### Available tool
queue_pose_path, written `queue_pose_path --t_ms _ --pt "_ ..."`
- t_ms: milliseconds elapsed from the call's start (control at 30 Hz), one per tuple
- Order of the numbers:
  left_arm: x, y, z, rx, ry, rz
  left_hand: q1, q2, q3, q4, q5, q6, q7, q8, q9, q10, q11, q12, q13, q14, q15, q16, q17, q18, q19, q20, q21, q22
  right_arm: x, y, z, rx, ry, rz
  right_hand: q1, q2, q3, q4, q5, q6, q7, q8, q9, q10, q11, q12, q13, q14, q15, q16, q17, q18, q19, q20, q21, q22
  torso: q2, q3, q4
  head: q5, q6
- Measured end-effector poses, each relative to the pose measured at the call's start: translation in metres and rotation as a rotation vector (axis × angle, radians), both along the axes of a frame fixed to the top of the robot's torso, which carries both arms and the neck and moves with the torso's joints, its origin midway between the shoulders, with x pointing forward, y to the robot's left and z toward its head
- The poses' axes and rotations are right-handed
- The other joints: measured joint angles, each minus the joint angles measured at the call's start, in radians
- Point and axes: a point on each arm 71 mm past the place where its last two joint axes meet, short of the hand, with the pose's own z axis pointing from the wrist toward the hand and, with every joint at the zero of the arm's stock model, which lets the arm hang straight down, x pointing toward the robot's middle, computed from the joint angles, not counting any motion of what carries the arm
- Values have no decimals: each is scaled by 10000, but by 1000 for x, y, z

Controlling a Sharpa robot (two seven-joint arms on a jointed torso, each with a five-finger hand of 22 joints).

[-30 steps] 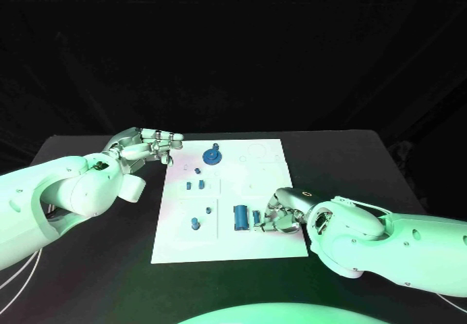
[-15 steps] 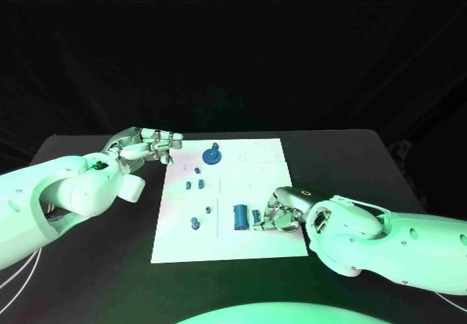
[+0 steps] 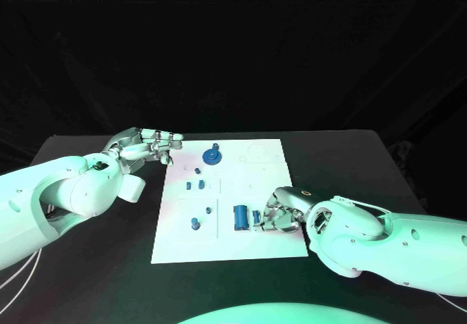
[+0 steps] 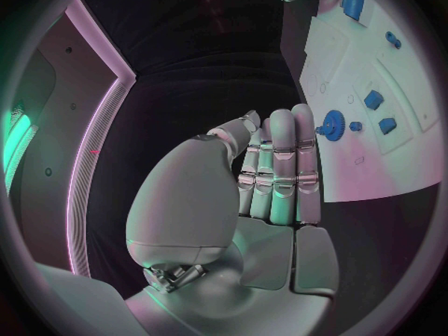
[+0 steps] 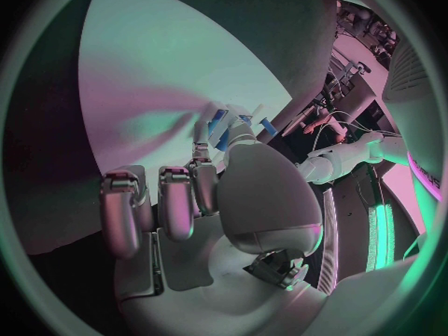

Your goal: Assemble the parts on the task board

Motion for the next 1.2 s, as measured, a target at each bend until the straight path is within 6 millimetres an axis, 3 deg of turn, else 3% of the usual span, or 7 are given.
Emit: queue_pose_path --t_ms 300,467,600,767,867,933,1200 --pt "0 0 0 7 8 5 0 0 0 0 0 0 0 0 -8 -36 36 0 -1 0 0 0 1 -1 0 0 0 0 0 -7 4 172 -176 -151 -2 -2 -89 4 -22 -93 80 -1 -1 0 0 -280 47 0 0 -80 -1 0 0 0 -216 2 0 1 -1 -2 10" --pt "1 1 -1 10 6 41 0 0 -24 24 0 0 0 0 -8 -37 37 0 -1 -16 16 0 -11 -1 0 0 -4 -7 17 -22 17 906 -273 -553 120 5 -198 -21 149 -631 299 -318 -132 -285 264 -1089 54 -17 62 -413 -2 21 0 0 -1017 7 -26 -2 -6 -22 72" --pt "3 1 -4 -65 71 109 -71 71 -100 44 0 0 0 0 -21 -62 13 0 11 -118 9 0 -45 0 -4 4 -95 -39 41 -38 29 2174 -152 -974 794 305 -194 -164 130 -1145 534 -677 -287 -1018 430 -2578 -626 1 224 -1046 -68 397 -38 186 -2423 7 -87 -16 -18 -41 163" --pt "7 -1 -9 -315 141 282 -221 27 -317 178 0 -39 39 0 -67 -208 60 21 11 -770 108 -447 -329 -1 -384 166 -579 -292 72 -51 40 4165 -42 -1403 1469 510 -129 -432 -161 -1607 849 -1018 -420 -3181 738 -6361 -3014 -773 536 -3722 -3076 1169 -1696 477 -6549 6 -244 -54 -34 -66 325" --pt "12 -1 -13 -536 175 516 -309 61 -461 262 0 -116 71 -8 -97 -377 161 -8 -67 -1376 228 -1195 -758 -1 -817 301 -1174 -626 96 -56 44 5298 -163 -1663 1676 702 -140 -521 -536 -1696 933 -1024 -422 -3522 812 -6954 -3690 -1130 606 -5024 -4369 1281 -2287 582 -8229 -288 -374 -90 -51 -59 463" --pt "17 -1 -15 -679 172 703 -461 55 -565 369 0 -180 73 -48 -115 -441 225 -165 -163 -1861 373 -1923 -1145 -2 -1187 434 -1709 -932 109 -59 44 5838 -291 -1816 1820 762 -169 -550 -704 -1824 992 -1132 -463 -3730 882 -7249 -4102 -1555 665 -6303 -5590 1608 -2843 637 -9799 -989 -461 -113 -63 -40 570" --pt "40 -2 -27 -1369 111 1691 -421 108 -886 586 39 -894 198 -106 -220 -900 684 -1249 -819 -3072 1166 -5446 -2866 -1 -2673 1531 -4913 -2940 153 -60 39 7797 -754 -2345 2469 1048 55 -558 -1412 -2154 1403 -1661 -1130 -4715 1497 -9884 -7209 -3653 1468 -10603 -8116 1634 -4734 1339 -13165 -3455 -789 -152 -107 214 1191"
